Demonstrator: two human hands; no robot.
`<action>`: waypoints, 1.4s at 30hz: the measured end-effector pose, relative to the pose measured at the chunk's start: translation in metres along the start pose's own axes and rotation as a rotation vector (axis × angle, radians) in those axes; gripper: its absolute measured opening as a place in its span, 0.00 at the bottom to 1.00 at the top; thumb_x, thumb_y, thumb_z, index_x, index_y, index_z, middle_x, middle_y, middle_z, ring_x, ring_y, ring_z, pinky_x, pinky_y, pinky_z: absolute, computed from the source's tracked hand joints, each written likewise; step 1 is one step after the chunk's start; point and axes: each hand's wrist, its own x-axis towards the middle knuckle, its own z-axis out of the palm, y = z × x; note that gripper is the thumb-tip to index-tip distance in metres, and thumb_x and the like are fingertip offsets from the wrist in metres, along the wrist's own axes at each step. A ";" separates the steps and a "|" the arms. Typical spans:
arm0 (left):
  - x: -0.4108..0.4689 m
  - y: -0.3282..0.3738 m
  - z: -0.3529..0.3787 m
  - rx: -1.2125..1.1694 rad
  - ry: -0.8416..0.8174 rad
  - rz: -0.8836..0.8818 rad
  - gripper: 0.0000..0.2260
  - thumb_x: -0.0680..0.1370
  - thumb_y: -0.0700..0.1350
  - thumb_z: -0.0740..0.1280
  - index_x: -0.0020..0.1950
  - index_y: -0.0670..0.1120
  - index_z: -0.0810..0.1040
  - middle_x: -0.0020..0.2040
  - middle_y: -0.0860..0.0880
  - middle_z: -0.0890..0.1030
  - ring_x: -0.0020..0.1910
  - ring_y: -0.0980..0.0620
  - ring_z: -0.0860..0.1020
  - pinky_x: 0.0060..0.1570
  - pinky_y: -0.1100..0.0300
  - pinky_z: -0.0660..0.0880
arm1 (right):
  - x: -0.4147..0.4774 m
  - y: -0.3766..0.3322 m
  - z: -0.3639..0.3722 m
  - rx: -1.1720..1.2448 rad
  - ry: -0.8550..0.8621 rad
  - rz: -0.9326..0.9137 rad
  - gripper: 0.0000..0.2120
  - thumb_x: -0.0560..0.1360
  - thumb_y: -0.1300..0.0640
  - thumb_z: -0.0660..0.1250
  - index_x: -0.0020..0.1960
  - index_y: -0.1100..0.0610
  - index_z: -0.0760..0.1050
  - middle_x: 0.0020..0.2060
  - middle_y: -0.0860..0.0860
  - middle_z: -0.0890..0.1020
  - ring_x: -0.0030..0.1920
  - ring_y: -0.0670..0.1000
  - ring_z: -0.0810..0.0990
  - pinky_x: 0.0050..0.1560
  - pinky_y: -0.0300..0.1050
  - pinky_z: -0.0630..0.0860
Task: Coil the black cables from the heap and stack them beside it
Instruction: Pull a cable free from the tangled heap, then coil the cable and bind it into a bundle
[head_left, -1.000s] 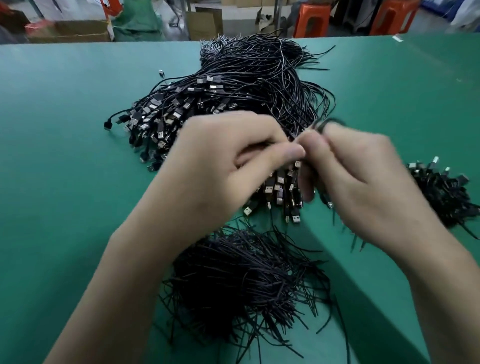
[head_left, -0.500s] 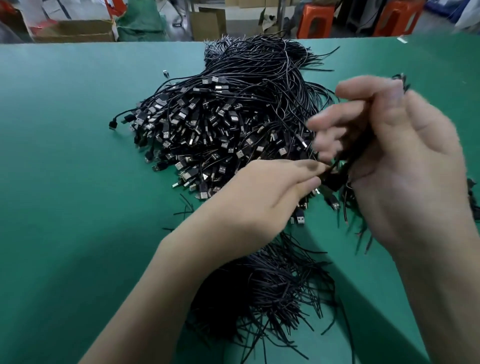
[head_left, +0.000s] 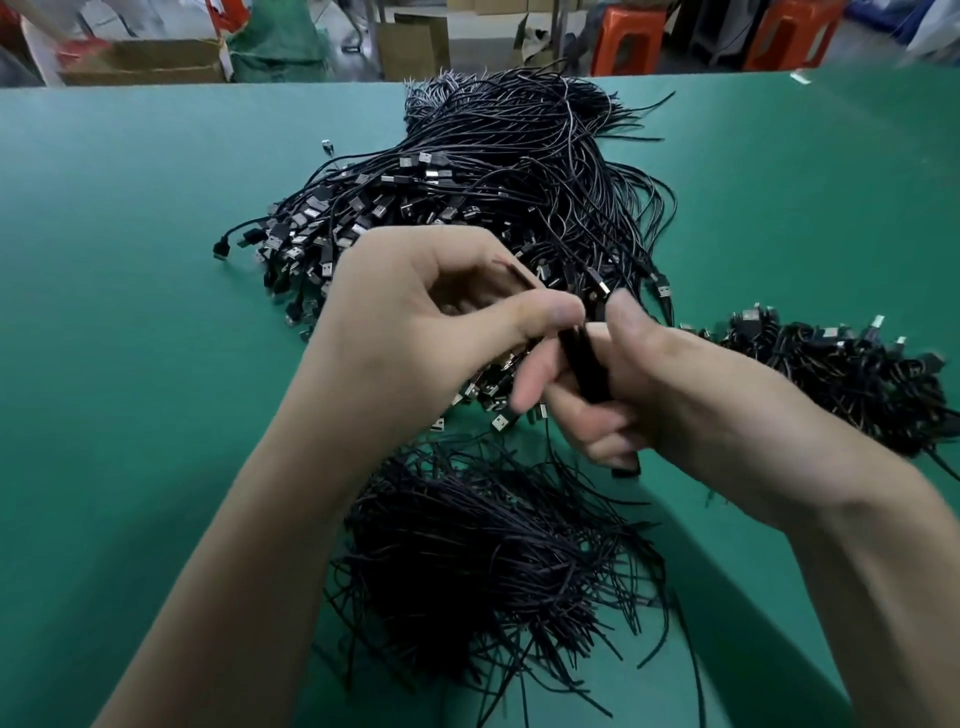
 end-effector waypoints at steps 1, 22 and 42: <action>0.000 -0.002 0.002 -0.057 -0.008 -0.002 0.05 0.76 0.45 0.77 0.44 0.44 0.86 0.36 0.45 0.84 0.35 0.39 0.80 0.33 0.43 0.75 | -0.002 0.000 -0.002 0.054 -0.081 -0.017 0.23 0.81 0.44 0.52 0.53 0.58 0.80 0.31 0.48 0.64 0.31 0.47 0.63 0.32 0.39 0.65; 0.004 -0.016 0.009 -0.091 0.104 -0.094 0.10 0.80 0.43 0.73 0.42 0.38 0.83 0.31 0.38 0.75 0.28 0.53 0.68 0.27 0.61 0.64 | 0.012 0.011 0.011 0.166 0.326 -0.139 0.09 0.77 0.52 0.66 0.46 0.58 0.76 0.41 0.57 0.86 0.39 0.48 0.84 0.39 0.40 0.78; 0.000 -0.008 0.031 -0.203 0.142 -0.175 0.16 0.84 0.49 0.66 0.49 0.36 0.83 0.38 0.39 0.83 0.33 0.38 0.80 0.32 0.46 0.79 | 0.019 0.019 0.029 -0.564 0.573 -0.180 0.18 0.86 0.46 0.53 0.38 0.46 0.67 0.27 0.41 0.73 0.26 0.44 0.69 0.30 0.38 0.65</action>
